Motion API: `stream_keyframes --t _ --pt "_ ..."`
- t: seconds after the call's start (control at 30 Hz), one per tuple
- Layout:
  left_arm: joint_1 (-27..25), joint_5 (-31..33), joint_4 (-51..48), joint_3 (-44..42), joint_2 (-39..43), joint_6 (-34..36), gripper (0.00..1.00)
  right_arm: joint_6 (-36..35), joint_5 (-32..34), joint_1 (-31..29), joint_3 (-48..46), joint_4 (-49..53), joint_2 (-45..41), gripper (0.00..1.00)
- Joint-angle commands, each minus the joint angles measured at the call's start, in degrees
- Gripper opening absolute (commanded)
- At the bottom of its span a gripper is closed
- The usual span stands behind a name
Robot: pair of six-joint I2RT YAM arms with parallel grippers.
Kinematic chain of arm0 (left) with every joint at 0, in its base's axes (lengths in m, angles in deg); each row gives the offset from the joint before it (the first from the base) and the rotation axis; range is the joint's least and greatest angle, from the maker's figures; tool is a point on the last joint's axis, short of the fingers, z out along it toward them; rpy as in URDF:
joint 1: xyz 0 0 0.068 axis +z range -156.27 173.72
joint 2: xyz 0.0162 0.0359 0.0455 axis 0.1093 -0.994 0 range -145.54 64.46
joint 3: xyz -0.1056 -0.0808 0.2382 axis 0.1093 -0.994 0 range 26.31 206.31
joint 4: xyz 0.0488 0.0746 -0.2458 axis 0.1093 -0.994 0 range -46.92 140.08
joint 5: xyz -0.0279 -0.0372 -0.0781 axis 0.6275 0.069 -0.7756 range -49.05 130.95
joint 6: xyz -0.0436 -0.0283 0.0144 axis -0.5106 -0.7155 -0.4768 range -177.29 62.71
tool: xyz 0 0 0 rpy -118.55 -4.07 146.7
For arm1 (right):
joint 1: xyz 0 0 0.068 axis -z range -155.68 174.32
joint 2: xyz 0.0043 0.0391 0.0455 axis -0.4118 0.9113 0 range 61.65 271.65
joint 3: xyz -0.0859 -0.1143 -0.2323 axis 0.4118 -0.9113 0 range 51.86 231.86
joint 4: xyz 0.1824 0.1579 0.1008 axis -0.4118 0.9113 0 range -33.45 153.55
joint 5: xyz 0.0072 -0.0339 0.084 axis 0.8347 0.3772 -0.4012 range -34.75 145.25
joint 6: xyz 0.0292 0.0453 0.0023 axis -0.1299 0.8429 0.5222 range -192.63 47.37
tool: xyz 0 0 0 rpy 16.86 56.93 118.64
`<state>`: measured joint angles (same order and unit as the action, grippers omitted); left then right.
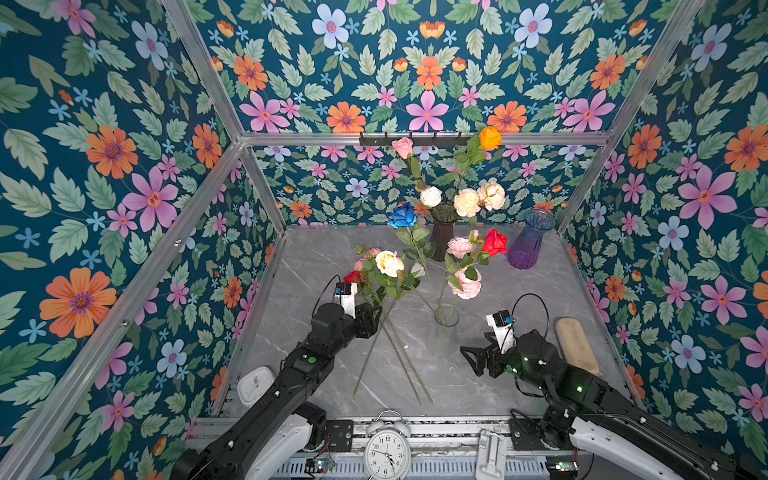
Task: Arrange the flowers into the vase
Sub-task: 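Draw the left gripper back while the right gripper reaches for the glass vase, then close the right gripper around the clear glass vase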
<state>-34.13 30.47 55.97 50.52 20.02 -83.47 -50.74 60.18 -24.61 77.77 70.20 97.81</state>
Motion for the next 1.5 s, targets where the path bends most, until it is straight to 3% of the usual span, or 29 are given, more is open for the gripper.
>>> stream_keyframes --t 0.0,0.1,0.33,0.53,0.9,1.1,1.47 --pt "-0.70 3.22 0.71 -2.39 4.62 -4.05 0.65 -0.09 6.22 -0.64 3.51 -3.08 4.78 0.99" --pt "-0.71 4.72 1.25 -6.14 9.05 -4.66 0.66 0.20 6.05 -0.62 6.08 -5.16 9.04 0.99" --pt "-0.71 15.09 -3.31 -13.02 19.85 -3.91 0.65 -1.78 1.11 -0.65 5.24 -16.07 14.05 0.99" --pt "-0.71 16.58 -5.96 -16.67 25.15 -3.17 0.65 -2.80 -0.81 -0.64 4.49 -22.07 17.40 0.99" --pt "-0.71 14.33 -4.10 -18.41 25.24 -3.45 0.64 -9.12 -5.11 -0.73 -11.23 -55.19 22.57 0.99" --pt "-0.72 14.61 -2.85 -19.02 25.31 -2.92 0.64 -12.02 -6.51 -0.82 -13.75 -61.67 27.56 0.99" --pt "-0.71 14.00 -1.86 -18.98 23.60 -2.48 0.64 -11.79 1.90 -0.75 -10.56 -66.45 34.89 0.99"
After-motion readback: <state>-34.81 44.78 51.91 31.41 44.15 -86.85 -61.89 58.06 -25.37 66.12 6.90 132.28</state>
